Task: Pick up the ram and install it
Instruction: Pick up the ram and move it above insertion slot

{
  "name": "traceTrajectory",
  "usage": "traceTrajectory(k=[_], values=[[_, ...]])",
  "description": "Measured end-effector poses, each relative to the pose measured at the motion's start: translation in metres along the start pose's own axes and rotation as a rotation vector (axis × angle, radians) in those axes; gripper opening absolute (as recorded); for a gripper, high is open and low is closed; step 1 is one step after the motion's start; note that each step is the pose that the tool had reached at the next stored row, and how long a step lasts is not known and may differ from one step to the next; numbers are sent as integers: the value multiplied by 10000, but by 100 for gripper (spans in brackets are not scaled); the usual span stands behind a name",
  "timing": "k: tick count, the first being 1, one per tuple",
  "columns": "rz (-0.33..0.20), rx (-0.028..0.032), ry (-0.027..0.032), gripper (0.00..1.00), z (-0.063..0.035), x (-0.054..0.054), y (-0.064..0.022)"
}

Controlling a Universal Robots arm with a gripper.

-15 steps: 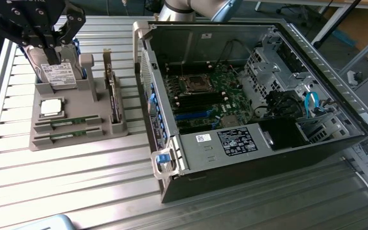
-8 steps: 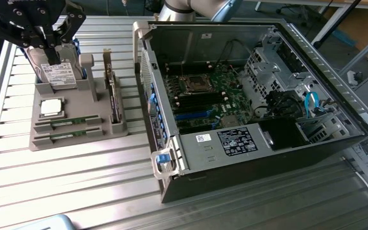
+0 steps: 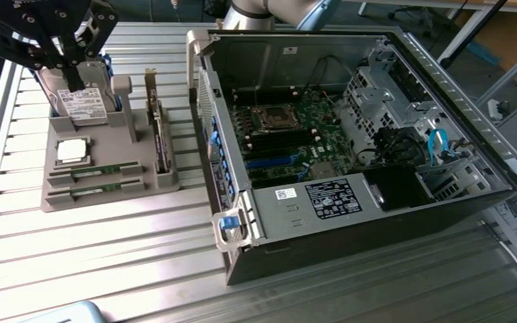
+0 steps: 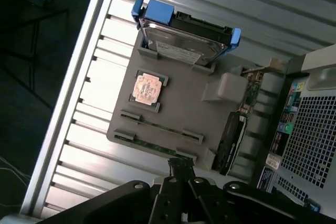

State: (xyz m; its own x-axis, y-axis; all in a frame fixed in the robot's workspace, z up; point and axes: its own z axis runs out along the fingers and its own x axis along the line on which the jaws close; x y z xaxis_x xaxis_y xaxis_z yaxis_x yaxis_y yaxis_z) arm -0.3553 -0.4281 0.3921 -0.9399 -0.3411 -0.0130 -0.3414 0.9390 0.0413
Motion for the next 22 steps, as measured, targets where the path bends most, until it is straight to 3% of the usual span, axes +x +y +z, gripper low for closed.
traceTrajectory(k=[22], values=[[-4072,-53,168,11,0,-2,-1]])
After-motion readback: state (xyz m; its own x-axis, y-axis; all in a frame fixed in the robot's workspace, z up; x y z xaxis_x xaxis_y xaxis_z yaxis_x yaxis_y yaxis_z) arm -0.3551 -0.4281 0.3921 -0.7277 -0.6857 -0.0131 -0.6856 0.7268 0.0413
